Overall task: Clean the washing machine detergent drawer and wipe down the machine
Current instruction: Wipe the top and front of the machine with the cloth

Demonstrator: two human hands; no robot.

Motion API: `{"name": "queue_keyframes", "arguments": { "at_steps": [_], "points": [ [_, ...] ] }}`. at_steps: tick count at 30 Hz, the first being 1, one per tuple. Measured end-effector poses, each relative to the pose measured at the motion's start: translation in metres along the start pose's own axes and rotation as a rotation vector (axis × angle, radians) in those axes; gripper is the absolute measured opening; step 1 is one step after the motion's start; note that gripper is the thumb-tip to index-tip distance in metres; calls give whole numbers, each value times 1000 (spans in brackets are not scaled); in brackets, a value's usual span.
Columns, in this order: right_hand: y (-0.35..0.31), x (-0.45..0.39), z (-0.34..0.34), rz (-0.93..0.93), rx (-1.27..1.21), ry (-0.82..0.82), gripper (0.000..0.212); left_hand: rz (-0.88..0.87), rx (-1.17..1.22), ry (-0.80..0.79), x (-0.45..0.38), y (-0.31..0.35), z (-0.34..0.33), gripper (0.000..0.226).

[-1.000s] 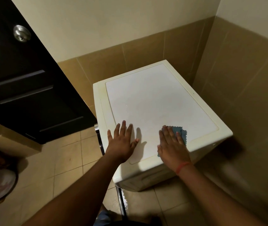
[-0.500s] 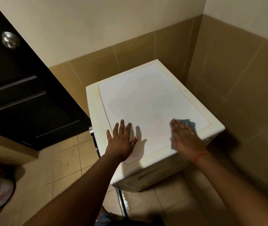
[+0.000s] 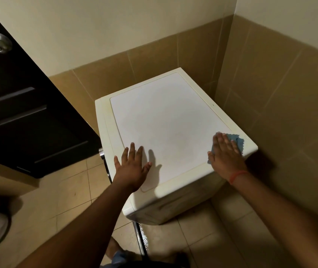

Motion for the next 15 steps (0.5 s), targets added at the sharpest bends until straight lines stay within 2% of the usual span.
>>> {"name": "queue_keyframes", "arguments": {
  "at_steps": [2, 3, 5, 7, 9, 12, 13, 15],
  "points": [
    [6, 0, 3, 164, 5, -30, 70, 0, -2, -3, 2, 0, -1, 70],
    [20, -6, 7, 155, -10, -26, 72, -1, 1, 0, 2, 0, -1, 70],
    [50, -17, 12, -39, -28, 13, 68, 1, 12, 7, 2, 0, 1, 70],
    [52, -20, 10, -223, -26, 29, 64, 2, 15, 11, 3, -1, 2, 70],
    [35, -17, 6, -192, -41, 32, 63, 10, 14, 6, 4, -4, 2, 70],
    [38, -13, 5, 6, -20, 20, 70, 31, 18, 13, 6, -11, 4, 70],
    [47, -16, 9, -18, -36, 33, 68, 36, 17, 17, 6, -14, 6, 70],
    [61, -19, 13, -202, -55, 41, 62, 49, 17, 27, 7, -19, 9, 70]
  ]
}}
Point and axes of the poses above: each hand's wrist, its own x-axis away from the middle knuckle, its own z-axis out of the back of the hand, y = z × x, the point moved 8 cm from there along -x, towards the middle knuckle, and after that the axes turned 6 degrees about y, right-handed, at the moved point
